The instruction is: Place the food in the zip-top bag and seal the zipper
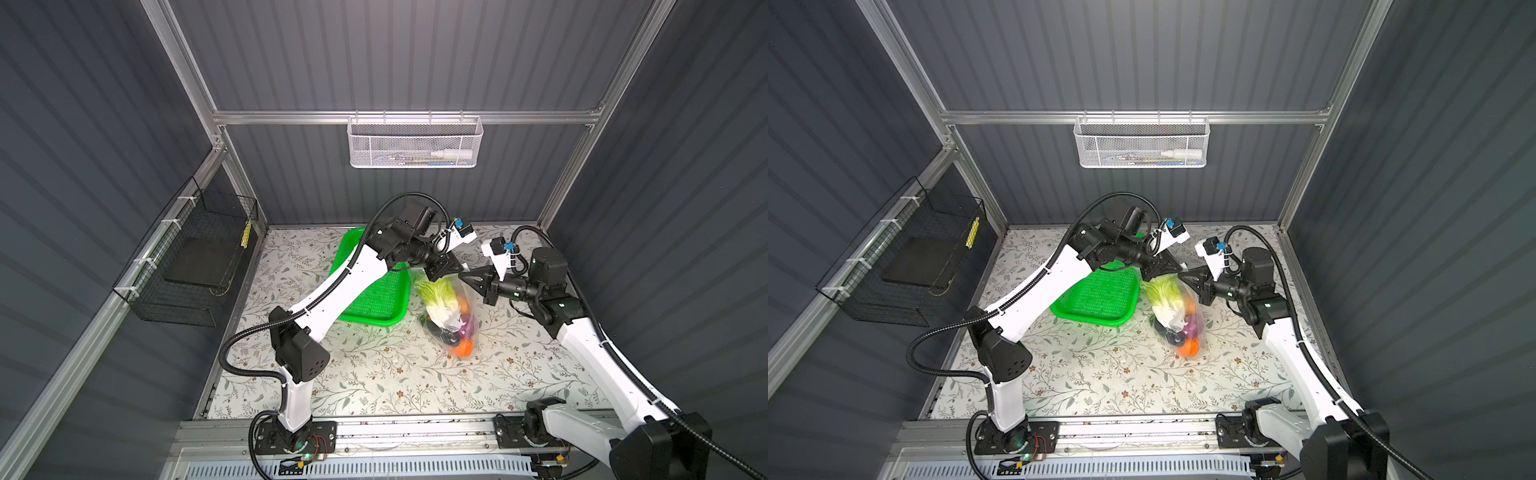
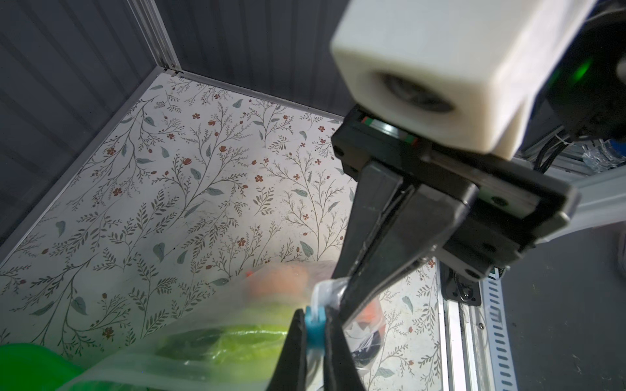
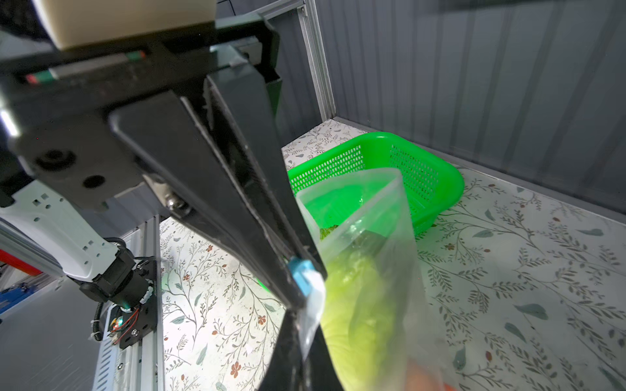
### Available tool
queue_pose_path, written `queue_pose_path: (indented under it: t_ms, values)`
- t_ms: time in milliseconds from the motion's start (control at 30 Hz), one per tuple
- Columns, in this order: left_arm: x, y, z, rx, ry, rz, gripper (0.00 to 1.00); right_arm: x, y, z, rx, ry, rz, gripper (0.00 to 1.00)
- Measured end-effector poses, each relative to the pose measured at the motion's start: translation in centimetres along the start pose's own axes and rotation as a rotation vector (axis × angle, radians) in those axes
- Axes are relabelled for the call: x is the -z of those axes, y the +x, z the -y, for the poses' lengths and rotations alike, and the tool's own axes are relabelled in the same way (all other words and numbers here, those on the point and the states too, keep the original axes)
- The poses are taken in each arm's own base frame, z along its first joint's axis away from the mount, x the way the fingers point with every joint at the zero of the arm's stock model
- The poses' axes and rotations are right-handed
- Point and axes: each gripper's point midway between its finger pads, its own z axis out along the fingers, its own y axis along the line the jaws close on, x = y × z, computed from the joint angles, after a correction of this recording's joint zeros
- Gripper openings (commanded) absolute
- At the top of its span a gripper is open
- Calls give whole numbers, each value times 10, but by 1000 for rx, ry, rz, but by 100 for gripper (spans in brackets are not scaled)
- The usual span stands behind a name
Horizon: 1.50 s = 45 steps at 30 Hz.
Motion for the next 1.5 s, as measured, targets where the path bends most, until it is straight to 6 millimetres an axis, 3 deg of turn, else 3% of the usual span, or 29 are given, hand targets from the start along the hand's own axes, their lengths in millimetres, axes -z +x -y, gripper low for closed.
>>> queue_pose_path:
  t_ms: [233, 333, 367, 433, 567, 733, 900, 1167, 1500]
  values:
    - [-6, 6, 2, 15, 26, -20, 0, 2, 11, 3, 27, 27, -42, 2]
    - [-5, 9, -1, 22, 6, -33, 0, 2, 10, 4, 29, 29, -38, 34]
    - [-3, 11, -5, 30, -7, -43, 0, 3, 7, 4, 30, 33, -31, 41]
    - [-1, 18, -14, 47, -34, -62, 0, 6, 2, 5, 39, 41, -20, 45]
    - [1, 25, -24, 67, -58, -81, 0, 14, -13, 2, 39, 39, -11, 46]
    - [-1, 26, -22, 70, -53, -87, 0, 25, -34, -1, 35, 23, 10, 41]
    - [-7, 24, -13, 56, -44, -92, 0, 18, -47, 1, -18, -39, -25, 40]
    - [-17, 31, -5, 42, -39, -116, 0, 13, -30, 1, -85, -83, -113, 38]
    - [-5, 28, -2, 33, -60, -107, 0, 8, -17, -3, -68, -91, -156, 39]
